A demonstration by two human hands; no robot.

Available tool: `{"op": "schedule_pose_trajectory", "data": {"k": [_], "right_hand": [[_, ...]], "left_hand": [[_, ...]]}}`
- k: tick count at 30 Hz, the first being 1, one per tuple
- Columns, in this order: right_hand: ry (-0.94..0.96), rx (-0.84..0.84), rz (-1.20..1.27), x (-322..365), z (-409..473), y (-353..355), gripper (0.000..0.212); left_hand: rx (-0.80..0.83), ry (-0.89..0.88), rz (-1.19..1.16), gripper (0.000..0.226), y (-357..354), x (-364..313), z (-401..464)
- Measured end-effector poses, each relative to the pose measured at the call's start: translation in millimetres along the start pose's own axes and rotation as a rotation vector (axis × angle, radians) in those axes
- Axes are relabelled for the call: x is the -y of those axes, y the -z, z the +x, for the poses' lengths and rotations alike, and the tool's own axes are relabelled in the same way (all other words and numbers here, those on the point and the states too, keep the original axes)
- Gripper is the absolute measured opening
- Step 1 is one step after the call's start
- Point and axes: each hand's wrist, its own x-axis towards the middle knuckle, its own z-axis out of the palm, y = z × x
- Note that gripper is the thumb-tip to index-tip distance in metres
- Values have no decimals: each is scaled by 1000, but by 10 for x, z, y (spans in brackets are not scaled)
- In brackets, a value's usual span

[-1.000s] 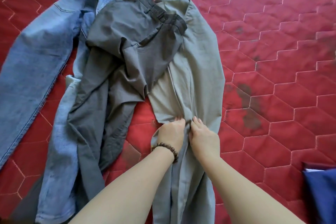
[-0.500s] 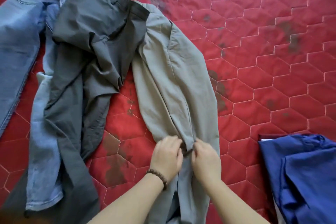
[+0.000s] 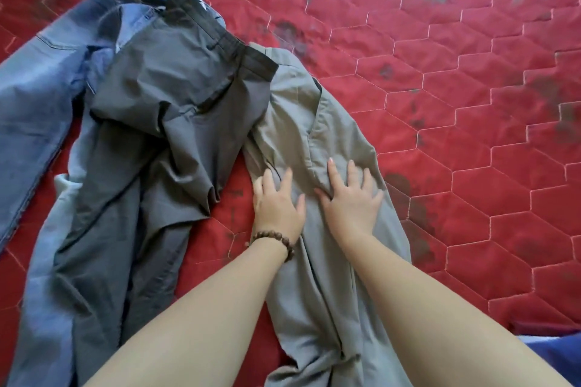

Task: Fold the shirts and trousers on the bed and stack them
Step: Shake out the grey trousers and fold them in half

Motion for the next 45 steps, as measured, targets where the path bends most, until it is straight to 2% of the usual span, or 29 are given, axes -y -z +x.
{"op": "schedule_pose_trajectory", "data": {"k": [3, 5, 10, 14, 17, 20, 23, 27, 30, 32, 33, 37, 41, 45], "right_hand": [[35, -110, 54, -15, -83, -17, 49], [46, -129, 105, -54, -171, -2, 45], [-80, -149, 161, -449, -813, 13, 50], [-143, -145, 129, -839, -1478, 5, 59], [-177, -58, 101, -861, -1632, 80, 53], [-258, -46, 214, -723, -1372, 270, 67], [-167, -91, 340, -528, -810, 495, 72], [-52, -135, 292, -188, 68, 710, 82], [-90, 42, 295, -38, 467, 636, 92], [-110, 147, 248, 10, 533, 483, 85], [-107, 134, 215, 25, 518, 406, 75], [-102, -80, 261, 46, 364, 299, 30], [-115, -106, 385, -42, 158, 425, 24], [-171, -166, 685, -38, -209, 784, 21]], "left_hand": [[-7, -77, -2, 51, -58, -144, -136], [10, -124, 23, 47, -66, -248, -243], [104, -260, 2, 49, -119, -502, -815], [260, -344, -24, 53, -163, -601, -1465], [299, -302, -35, 57, -50, -591, -1592], [157, -190, -71, 54, 123, -531, -1253], [-4, -46, -156, 55, 284, -465, -611], [56, 112, -246, 67, 291, -442, 220], [107, 104, -248, 63, 136, -528, 521], [108, 63, -189, 60, 32, -551, 552], [100, 62, -190, 61, -10, -544, 531], [113, 131, -432, 60, -55, -532, 419], [100, 97, -524, 48, 109, -603, 286], [60, 99, -599, 33, 527, -812, 87]]}}
